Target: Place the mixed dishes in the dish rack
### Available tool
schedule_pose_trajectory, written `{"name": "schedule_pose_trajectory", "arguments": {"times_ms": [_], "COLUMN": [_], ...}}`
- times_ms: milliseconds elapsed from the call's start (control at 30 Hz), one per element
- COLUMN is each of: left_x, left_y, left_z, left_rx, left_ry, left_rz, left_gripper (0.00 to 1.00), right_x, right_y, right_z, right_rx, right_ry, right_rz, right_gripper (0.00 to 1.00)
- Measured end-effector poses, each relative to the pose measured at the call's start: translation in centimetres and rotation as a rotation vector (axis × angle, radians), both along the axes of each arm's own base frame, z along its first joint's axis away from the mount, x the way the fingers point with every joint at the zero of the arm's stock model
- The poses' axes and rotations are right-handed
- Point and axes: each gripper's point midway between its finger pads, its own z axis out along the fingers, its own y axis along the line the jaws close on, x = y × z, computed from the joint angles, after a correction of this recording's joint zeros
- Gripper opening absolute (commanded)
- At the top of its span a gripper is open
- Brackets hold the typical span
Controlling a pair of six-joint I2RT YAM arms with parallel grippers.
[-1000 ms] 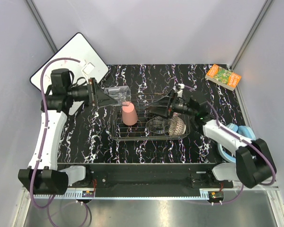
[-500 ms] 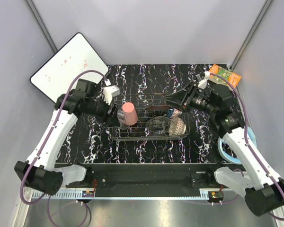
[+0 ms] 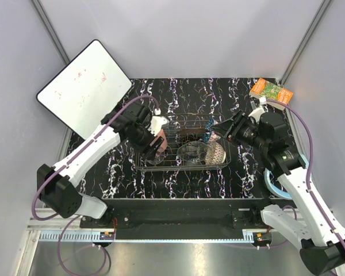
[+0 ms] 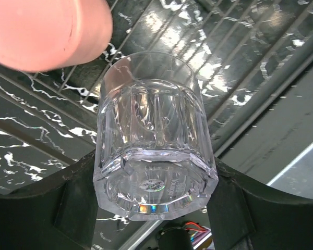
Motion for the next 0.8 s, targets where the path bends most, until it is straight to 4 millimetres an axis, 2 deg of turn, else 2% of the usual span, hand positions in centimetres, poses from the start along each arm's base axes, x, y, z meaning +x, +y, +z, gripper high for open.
{"name": "schedule_pose_trajectory", "arguments": {"times_ms": [367, 700, 800], "left_x": [2.0, 1.3, 1.4], "left_y": [-0.7, -0.5, -0.6], "left_z": [-4.0, -7.4, -7.8], "left_rx": [0.13, 0.2, 0.206], "left_ry": [0.011, 0.062, 0.062], "left_rz": [0.009, -0.011, -0.012], "left_gripper": [0.0, 0.0, 0.0], "right_x": [-0.3, -0.6, -0.6], "right_y": [-1.3, -1.6, -1.6], "right_z": [-2.0, -3.9, -4.3], "right_rx": [-0.073, -0.107, -0.111], "right_ry": [-0.002, 0.033, 0.04], "right_rz": [-0.045, -0.046, -0.045], "right_gripper": [0.46, 0.46, 0.46]}}
